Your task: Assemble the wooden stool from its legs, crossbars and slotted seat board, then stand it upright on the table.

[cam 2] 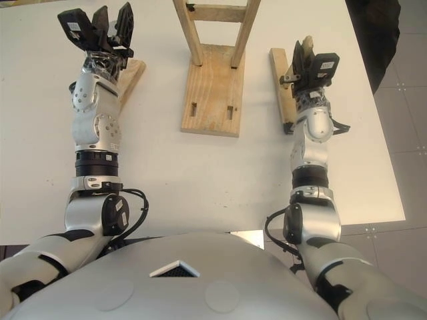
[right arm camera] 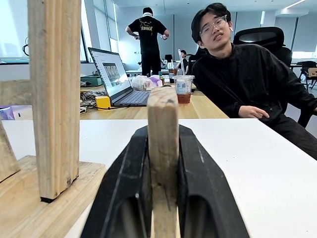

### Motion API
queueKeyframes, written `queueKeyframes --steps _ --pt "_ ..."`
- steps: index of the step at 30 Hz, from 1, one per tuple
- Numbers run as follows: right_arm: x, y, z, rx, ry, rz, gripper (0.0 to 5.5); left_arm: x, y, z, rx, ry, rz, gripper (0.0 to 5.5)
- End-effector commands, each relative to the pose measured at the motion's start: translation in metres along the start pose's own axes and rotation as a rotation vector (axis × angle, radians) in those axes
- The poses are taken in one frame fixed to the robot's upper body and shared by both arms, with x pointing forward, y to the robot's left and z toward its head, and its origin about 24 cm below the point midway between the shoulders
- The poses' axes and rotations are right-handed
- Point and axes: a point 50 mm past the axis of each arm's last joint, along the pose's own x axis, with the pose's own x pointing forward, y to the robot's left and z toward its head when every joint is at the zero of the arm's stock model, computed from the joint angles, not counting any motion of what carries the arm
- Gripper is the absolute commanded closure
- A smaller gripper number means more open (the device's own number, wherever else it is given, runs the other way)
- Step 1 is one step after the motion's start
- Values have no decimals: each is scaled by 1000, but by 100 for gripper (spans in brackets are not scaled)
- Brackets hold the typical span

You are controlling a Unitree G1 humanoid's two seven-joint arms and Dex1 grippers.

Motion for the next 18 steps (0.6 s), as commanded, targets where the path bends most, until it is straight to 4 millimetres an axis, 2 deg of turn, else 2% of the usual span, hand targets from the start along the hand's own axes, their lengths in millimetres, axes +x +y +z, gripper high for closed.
queueKeyframes --steps 1,4,6,10,13,15,18 --pt "-48 -5 -62 32 324 -49 510 1 3 -1 12 21 8 261" --pt "-47 -10 -61 81 324 -106 510 2 5 -1 15 25 17 261" --pt "-41 -15 -52 91 311 -141 510 2 6 -1 25 28 22 261" --pt "-30 -21 -17 8 248 -64 446 -2 9 -5 21 36 48 261" --pt "-29 -26 7 31 299 8 388 -4 11 -4 20 31 64 261" --pt "-32 -28 16 61 369 35 367 -5 11 -4 19 28 73 261" --pt "-40 -26 24 103 467 45 306 -7 13 -5 17 29 82 261"
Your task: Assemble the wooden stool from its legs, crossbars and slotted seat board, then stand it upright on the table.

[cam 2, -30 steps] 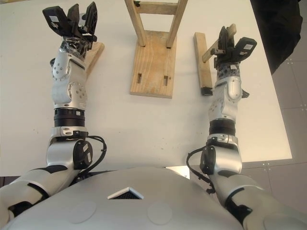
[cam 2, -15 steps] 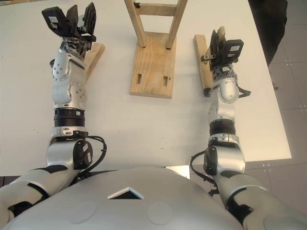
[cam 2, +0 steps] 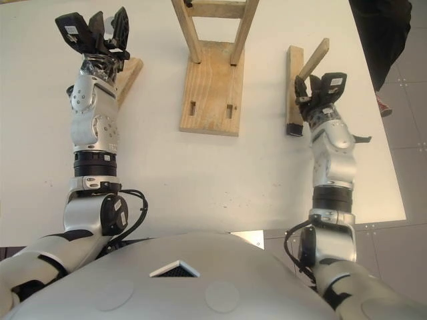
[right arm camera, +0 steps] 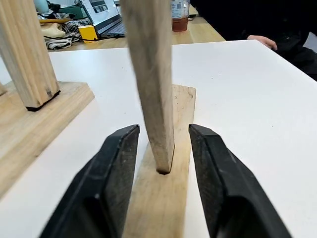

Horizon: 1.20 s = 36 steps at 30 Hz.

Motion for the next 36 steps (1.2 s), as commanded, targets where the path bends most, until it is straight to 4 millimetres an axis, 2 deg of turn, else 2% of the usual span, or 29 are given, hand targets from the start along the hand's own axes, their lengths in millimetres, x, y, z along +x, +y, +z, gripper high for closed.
queueKeyframes --steps 1,7,12,18,22,26,28,30,32,33,36 --pt "-14 4 4 43 120 13 300 -5 4 -3 7 12 23 261" --pt "-22 12 -8 11 249 -54 190 -6 5 -3 7 15 29 261" --pt "-23 17 -18 3 315 -71 174 -6 4 -3 4 14 29 261" --pt "-27 16 -25 -32 370 -91 267 -6 5 -3 -1 17 29 261" --pt "-26 8 -18 -23 334 -132 334 -6 6 -1 -101 14 24 261" --pt "-23 8 -12 -13 298 -138 344 -3 16 7 -183 -21 86 261" --pt "-20 5 1 19 209 -163 344 -3 20 13 -200 -41 90 261" --pt "-14 0 31 66 58 -167 345 -2 19 21 -186 -35 30 261" --pt "-9 -4 65 89 -79 -104 346 -1 7 36 -190 -49 -130 261" --pt "-7 -4 81 87 -138 -43 346 -3 -1 45 -212 -59 -250 241" --pt "-8 0 114 71 -244 172 346 -10 -24 65 -327 -41 -554 197"
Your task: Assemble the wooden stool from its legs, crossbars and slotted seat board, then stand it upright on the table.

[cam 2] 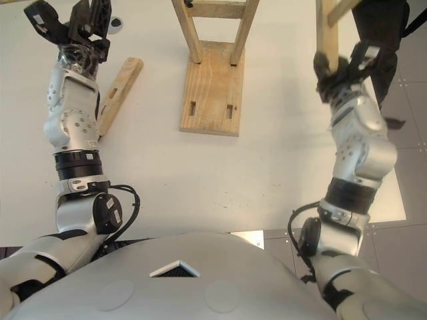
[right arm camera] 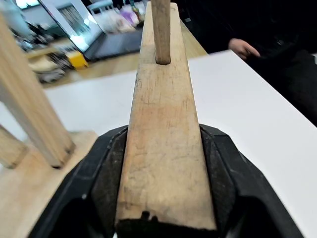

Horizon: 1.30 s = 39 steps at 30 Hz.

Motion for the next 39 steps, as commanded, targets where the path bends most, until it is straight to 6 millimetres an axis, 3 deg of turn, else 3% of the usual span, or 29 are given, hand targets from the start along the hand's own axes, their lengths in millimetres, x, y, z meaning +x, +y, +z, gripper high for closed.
queueKeyframes --steps 1,4,6,9,12,18,34,39 --pt "-2 12 46 9 -136 319 347 0 -33 17 -160 77 -358 177" --pt "-20 30 86 129 -232 701 347 1 -63 18 -310 180 -595 161" --pt "-28 37 100 180 -240 852 347 5 -78 18 -389 209 -688 161" --pt "-33 51 106 262 -199 1031 347 12 -105 18 -513 237 -838 161" --pt "-34 65 101 288 -131 1129 347 16 -122 19 -576 245 -923 161" --pt "-34 77 90 314 -62 1204 347 23 -139 30 -660 185 -980 161" --pt "-33 90 75 337 -26 1205 347 38 -143 32 -708 115 -936 161" --pt "-31 94 76 339 -23 1203 347 39 -143 30 -666 107 -925 229"
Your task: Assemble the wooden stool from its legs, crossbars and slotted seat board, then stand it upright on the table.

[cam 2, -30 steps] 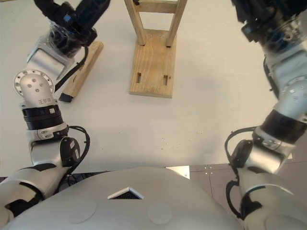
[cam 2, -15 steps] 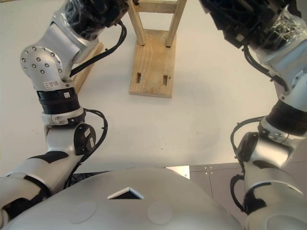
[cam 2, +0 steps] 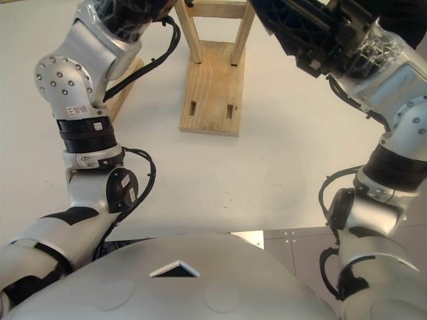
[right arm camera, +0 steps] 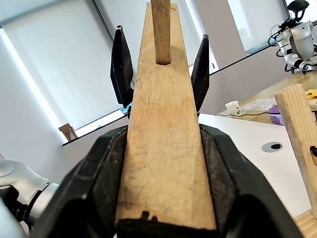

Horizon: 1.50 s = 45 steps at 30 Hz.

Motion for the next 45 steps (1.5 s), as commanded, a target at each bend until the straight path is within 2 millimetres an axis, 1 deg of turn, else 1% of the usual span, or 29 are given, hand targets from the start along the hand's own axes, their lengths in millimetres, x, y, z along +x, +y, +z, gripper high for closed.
queueKeyframes --steps 1,4,7,10,14,16,17,18,19,20,23,26,29,32,35,41,45 --pt "7 3 1 -5 -16 27 347 5 -1 0 48 9 0 249" --pt "9 2 3 -4 -16 25 347 5 -1 1 59 5 -6 293" --pt "8 2 3 -4 -15 19 347 0 3 2 80 9 17 342" --pt "7 2 1 -1 -11 9 347 -2 3 0 171 38 10 347" --pt "4 -1 -8 8 20 -18 347 -5 4 -10 285 110 -5 348" --pt "3 -7 -13 12 46 -73 347 -8 5 -15 315 144 -21 347" --pt "1 -11 -15 22 53 -96 311 -11 7 -14 318 149 -20 347" --pt "-3 -13 -18 34 73 -112 285 -14 9 -13 326 155 -9 347" --pt "-12 -16 -24 36 114 -145 258 -18 12 -10 337 160 7 347" --pt "-24 -19 -30 53 145 -180 251 -24 14 -6 353 167 26 347" --pt "-59 -28 -40 92 180 -302 192 -43 20 6 399 201 80 348" --pt "-94 -39 -45 140 153 -418 187 -70 29 11 457 280 152 348" --pt "-116 -48 -55 166 143 -508 187 -96 36 11 493 370 196 348" --pt "-125 -51 -62 178 144 -545 187 -115 42 10 532 438 222 348" --pt "-128 -53 -64 184 143 -557 187 -129 50 4 588 497 241 348" --pt "-127 -57 -64 185 162 -556 187 -140 63 -17 633 575 235 348" --pt "-126 -58 -63 184 171 -554 187 -148 66 -17 646 607 241 348"
